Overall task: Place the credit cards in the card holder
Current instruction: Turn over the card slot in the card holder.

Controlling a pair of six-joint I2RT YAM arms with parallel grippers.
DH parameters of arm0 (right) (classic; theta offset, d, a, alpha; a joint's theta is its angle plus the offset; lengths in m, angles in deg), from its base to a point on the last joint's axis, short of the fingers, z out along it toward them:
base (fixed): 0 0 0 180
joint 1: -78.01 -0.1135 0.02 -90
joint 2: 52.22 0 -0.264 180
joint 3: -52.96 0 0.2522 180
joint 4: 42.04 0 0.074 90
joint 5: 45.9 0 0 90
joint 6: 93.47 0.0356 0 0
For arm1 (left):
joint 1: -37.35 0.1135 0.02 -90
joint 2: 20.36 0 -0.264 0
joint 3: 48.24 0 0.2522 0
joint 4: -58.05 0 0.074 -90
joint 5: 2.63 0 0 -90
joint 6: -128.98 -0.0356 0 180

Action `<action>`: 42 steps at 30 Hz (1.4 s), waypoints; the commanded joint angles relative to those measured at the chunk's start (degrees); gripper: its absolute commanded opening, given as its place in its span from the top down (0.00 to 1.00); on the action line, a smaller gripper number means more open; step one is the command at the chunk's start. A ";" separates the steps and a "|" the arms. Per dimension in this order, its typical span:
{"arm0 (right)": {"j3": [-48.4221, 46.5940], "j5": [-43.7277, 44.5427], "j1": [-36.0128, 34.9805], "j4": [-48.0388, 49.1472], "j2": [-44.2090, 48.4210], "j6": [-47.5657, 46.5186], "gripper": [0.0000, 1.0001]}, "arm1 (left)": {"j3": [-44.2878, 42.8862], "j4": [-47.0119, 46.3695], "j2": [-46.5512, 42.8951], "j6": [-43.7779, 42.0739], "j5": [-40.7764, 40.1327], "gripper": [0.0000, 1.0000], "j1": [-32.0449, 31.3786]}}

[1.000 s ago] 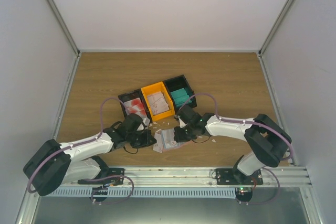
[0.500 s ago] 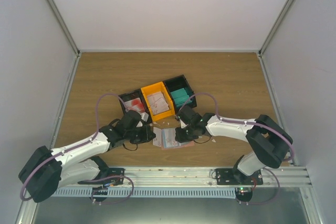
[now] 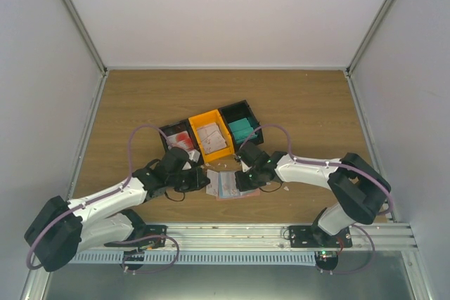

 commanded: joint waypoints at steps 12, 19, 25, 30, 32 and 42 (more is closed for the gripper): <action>2.31 -0.13 -0.62 2.25 -2.29 -0.01 0.92 | 1.18 -5.58 3.07 1.38 1.56 1.00 0.06; 2.04 -0.73 -0.62 2.93 -3.04 -0.36 0.92 | 1.72 -4.99 3.17 1.15 0.76 1.00 0.08; 1.84 -0.81 -0.64 3.16 -3.45 -0.10 0.92 | 1.72 -4.49 3.22 1.51 0.21 1.00 0.04; 1.86 -1.00 -0.57 3.06 -3.59 -0.18 0.92 | 1.65 -3.43 2.37 1.48 -0.39 1.00 0.14; 1.62 -0.69 -0.64 2.84 -3.61 -0.27 0.93 | 1.66 -2.43 1.11 1.60 -1.44 1.00 0.19; 1.62 -0.81 -0.65 2.90 -3.80 -0.36 0.94 | 2.53 -4.78 1.92 1.83 0.99 1.00 0.41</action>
